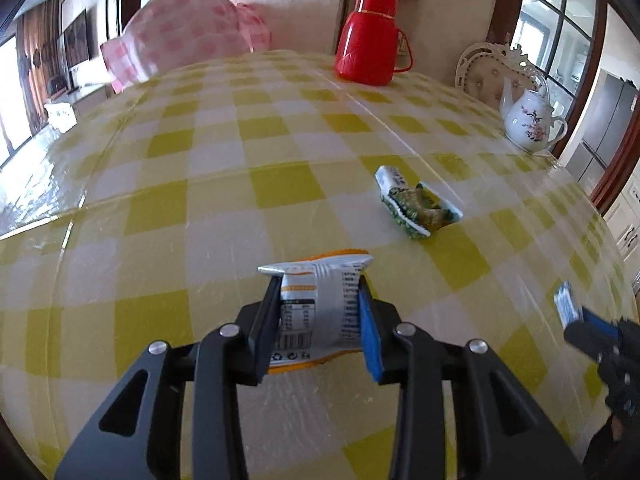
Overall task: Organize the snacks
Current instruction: 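Carry both held packets off the table over the purple box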
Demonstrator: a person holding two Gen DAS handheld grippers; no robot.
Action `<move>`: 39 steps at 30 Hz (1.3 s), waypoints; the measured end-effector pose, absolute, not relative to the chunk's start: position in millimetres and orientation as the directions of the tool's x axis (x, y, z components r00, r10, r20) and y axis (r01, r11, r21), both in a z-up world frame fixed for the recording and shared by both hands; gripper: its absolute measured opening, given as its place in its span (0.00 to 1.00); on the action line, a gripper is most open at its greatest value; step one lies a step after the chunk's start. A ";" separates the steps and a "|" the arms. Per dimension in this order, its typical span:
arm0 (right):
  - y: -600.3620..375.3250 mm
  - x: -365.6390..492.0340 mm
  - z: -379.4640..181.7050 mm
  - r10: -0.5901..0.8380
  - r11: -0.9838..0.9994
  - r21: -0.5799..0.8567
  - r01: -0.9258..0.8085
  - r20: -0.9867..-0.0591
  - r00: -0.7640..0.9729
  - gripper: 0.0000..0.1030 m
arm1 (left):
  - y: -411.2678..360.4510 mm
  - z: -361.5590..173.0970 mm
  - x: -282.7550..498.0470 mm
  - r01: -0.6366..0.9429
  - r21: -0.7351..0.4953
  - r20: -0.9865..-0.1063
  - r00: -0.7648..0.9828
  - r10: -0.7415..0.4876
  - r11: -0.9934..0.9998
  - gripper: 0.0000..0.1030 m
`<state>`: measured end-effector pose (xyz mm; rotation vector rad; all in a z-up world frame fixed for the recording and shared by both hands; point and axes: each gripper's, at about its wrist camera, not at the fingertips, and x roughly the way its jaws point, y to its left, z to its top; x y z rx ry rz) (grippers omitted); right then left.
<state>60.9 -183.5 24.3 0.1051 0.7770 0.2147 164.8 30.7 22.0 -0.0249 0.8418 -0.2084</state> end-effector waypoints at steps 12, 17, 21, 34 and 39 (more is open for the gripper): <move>-172.4 27.4 23.2 0.263 0.962 0.232 -0.141 -0.664 0.700 0.20 | 10.6 26.0 128.5 0.182 -0.075 -0.715 0.676 -0.180 0.980 0.35; -169.6 17.5 22.0 0.268 0.960 0.240 -0.142 -0.662 0.700 0.20 | 5.5 27.5 105.4 0.193 -0.090 -0.704 0.682 -0.199 0.977 0.36; -167.7 10.1 23.2 0.263 0.962 0.233 -0.142 -0.656 0.707 0.20 | 1.2 27.9 85.2 0.204 -0.090 -0.696 0.687 -0.208 0.975 0.36; -166.4 -12.1 27.8 0.264 0.961 0.236 -0.144 -0.631 0.729 0.20 | -4.5 35.0 24.7 0.215 -0.074 -0.649 0.731 -0.211 0.974 0.36; -165.9 -30.0 28.2 0.288 0.953 0.263 -0.153 -0.615 0.734 0.20 | -0.9 43.7 -0.4 0.199 -0.101 -0.623 0.752 -0.218 0.975 0.36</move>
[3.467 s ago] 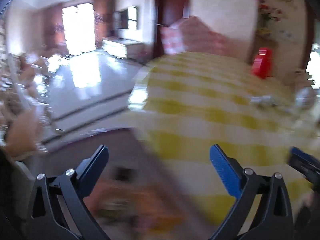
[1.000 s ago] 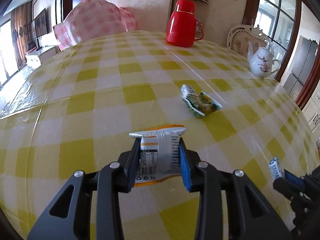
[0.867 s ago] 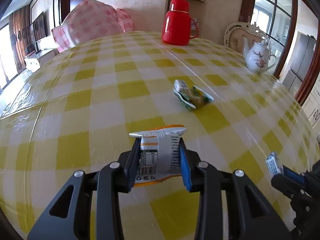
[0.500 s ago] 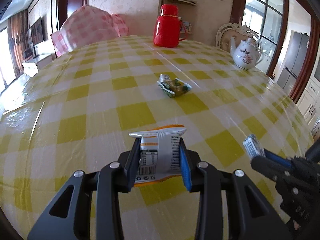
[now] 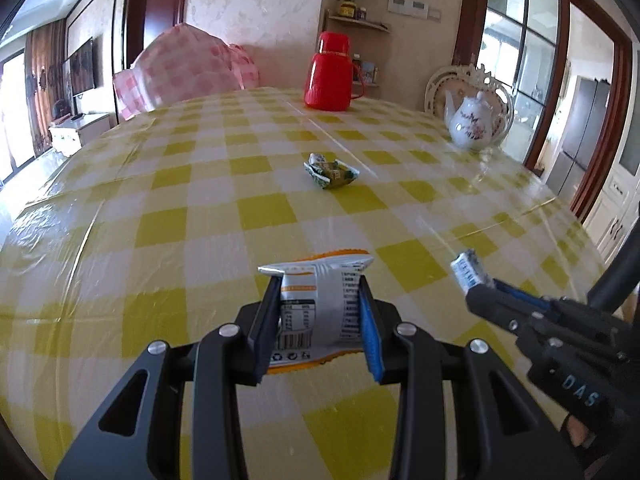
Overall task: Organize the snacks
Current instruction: 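Carry both held packets off the table over the purple box, then open both grippers to drop the packets into the purple box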
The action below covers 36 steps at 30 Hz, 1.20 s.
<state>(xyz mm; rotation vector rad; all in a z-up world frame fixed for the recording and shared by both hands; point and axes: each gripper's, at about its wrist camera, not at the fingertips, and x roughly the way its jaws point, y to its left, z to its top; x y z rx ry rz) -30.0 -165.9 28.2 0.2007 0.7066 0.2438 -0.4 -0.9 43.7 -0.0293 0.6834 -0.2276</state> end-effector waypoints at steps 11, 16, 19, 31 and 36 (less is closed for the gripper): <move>-150.9 -76.1 28.9 0.363 0.926 0.314 -0.209 -0.592 0.719 0.20 | 8.6 39.5 -67.2 0.194 -0.059 -0.636 0.749 -0.187 0.979 0.36; -125.8 -94.9 29.4 0.404 0.913 0.307 -0.269 -0.592 0.697 0.20 | 28.4 44.0 -98.3 0.182 -0.038 -0.632 0.757 -0.165 0.983 0.36; -106.7 -106.3 31.1 0.435 0.900 0.299 -0.317 -0.594 0.677 0.20 | 43.2 46.4 -116.2 0.170 -0.020 -0.629 0.764 -0.145 0.985 0.36; 4.4 -160.8 42.1 0.562 0.801 0.222 -0.556 -0.601 0.569 0.20 | 158.7 55.9 -178.1 -0.006 0.006 -0.624 0.781 0.008 1.000 0.36; 60.4 -186.6 41.0 0.595 0.733 0.168 -0.659 -0.627 0.502 0.20 | 220.2 64.9 -195.1 -0.096 0.049 -0.650 0.753 0.104 0.994 0.36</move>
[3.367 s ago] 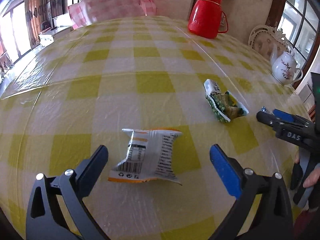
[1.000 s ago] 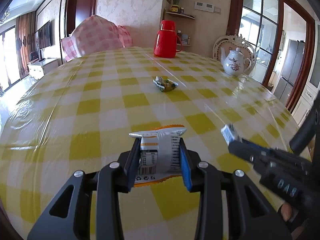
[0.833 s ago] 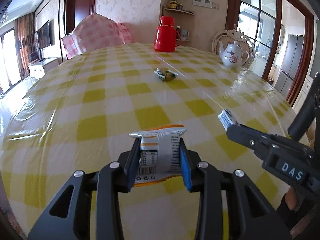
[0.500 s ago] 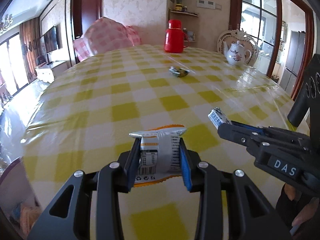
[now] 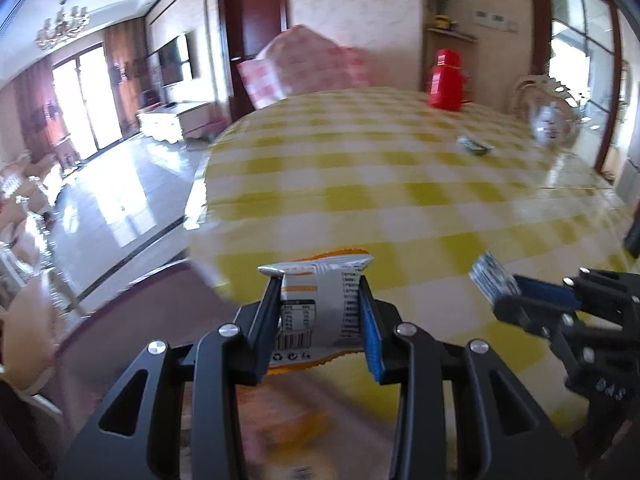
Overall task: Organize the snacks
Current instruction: 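Open both grippers to drop the packets into the purple box, then grasp the green garlic-flavour packet with the right gripper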
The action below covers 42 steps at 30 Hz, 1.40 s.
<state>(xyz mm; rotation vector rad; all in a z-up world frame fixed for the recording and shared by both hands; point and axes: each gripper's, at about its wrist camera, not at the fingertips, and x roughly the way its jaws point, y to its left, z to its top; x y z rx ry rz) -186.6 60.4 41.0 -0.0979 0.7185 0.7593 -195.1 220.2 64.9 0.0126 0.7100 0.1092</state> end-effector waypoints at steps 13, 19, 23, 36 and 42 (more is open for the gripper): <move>165.8 -230.5 28.1 0.742 0.468 0.225 -0.855 -0.625 0.242 0.44 | 339.7 64.1 -225.5 -0.421 0.216 -0.689 0.574 0.443 0.881 0.88; 99.2 -194.8 47.9 0.712 0.619 0.236 -0.749 -0.570 0.410 0.58 | 330.4 77.1 -227.8 -0.468 0.194 -0.627 0.617 0.475 0.862 0.95; 29.6 -150.9 54.8 0.651 0.737 0.303 -0.604 -0.561 0.512 0.63 | 295.6 83.8 -221.2 -0.404 0.133 -0.588 0.703 0.400 0.905 0.98; -175.4 -63.7 25.5 0.307 0.940 0.318 -0.122 -0.636 0.708 0.79 | 91.8 97.5 -69.8 0.075 -0.154 -0.605 0.781 -0.154 0.985 0.98; -208.9 -20.8 13.1 0.248 0.953 0.298 -0.052 -0.673 0.697 0.84 | 42.5 71.3 48.7 -0.044 -0.280 -0.610 0.779 -0.143 0.959 0.98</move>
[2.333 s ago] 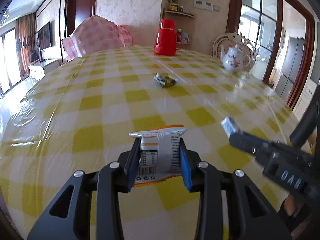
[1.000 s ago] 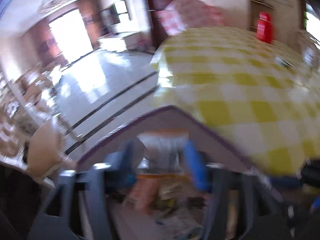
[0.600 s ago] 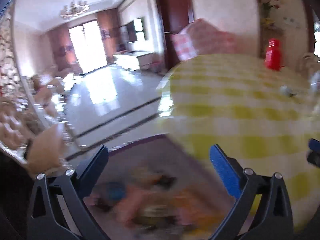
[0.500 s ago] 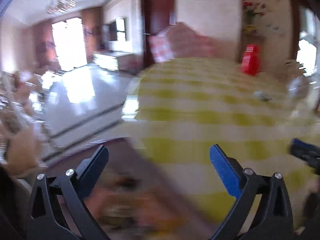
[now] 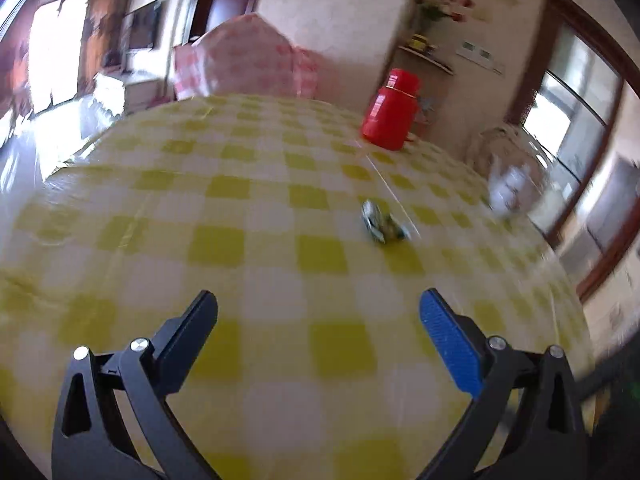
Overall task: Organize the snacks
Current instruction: 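Grasp the green garlic-flavour packet with the right gripper, then grasp the last small white-blue packet with the left gripper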
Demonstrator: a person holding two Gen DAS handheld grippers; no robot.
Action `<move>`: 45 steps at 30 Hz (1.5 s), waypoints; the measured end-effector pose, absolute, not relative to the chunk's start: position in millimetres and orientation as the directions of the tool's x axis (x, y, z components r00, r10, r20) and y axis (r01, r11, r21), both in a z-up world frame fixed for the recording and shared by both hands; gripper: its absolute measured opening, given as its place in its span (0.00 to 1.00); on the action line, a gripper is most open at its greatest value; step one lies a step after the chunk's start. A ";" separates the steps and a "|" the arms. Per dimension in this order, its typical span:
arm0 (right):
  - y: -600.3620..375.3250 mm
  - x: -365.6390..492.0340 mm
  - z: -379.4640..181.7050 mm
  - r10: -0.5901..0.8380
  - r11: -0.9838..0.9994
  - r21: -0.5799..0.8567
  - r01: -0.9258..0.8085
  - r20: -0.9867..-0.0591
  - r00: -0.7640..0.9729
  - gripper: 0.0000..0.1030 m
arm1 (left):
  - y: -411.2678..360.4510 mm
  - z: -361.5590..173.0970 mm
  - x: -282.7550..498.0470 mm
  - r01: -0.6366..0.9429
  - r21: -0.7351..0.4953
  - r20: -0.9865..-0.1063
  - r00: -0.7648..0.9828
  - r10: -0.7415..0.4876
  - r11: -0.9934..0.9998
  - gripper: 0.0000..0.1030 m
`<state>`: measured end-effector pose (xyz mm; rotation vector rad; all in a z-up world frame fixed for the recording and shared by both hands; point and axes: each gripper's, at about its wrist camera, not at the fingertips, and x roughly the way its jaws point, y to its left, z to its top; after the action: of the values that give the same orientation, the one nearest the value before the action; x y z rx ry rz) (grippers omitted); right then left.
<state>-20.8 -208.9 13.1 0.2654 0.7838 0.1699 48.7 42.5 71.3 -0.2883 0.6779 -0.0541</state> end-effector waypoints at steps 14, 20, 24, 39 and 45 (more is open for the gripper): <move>-146.5 171.9 6.9 0.276 0.955 0.280 -0.096 -0.730 0.625 0.84 | 101.1 52.8 132.6 -0.241 -0.461 -0.479 0.878 -0.010 0.854 0.98; -116.6 233.3 2.6 0.225 0.972 0.222 -0.080 -0.769 0.598 0.85 | 117.2 49.6 136.4 -0.245 -0.535 -0.470 0.881 -0.045 0.809 0.98; -96.2 244.0 -2.0 0.110 0.993 0.060 -0.104 -0.804 0.585 0.83 | 118.9 45.1 138.8 -0.248 -0.546 -0.491 0.869 -0.066 0.800 0.98; -205.7 44.1 30.7 0.176 0.984 0.113 -0.134 -0.654 0.736 0.42 | 26.6 41.0 163.4 0.030 -0.351 -0.588 0.770 -0.246 0.936 0.98; -224.5 36.5 26.2 0.233 0.969 0.219 -0.113 -0.662 0.713 0.42 | -42.0 29.9 218.0 0.122 -0.113 -0.680 0.715 -0.166 0.986 0.98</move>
<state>36.5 -224.5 26.2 0.1677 0.7540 0.1925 218.0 -42.0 29.9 -0.0611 0.7583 -0.1592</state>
